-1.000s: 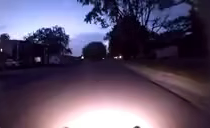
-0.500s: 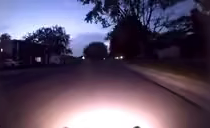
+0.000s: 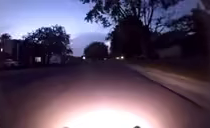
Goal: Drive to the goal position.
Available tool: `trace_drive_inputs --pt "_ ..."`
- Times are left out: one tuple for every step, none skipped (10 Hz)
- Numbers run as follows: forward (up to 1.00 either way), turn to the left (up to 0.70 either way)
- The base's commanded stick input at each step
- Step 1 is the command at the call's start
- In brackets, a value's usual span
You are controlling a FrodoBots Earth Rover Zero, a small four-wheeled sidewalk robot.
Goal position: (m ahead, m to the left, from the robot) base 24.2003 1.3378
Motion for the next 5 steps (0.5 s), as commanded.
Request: trace_drive_inputs --pt "0.7 0.0" --pt "0.7 0.0" --pt "0.7 0.0" --pt "0.7 0.0" --pt "0.7 0.0"
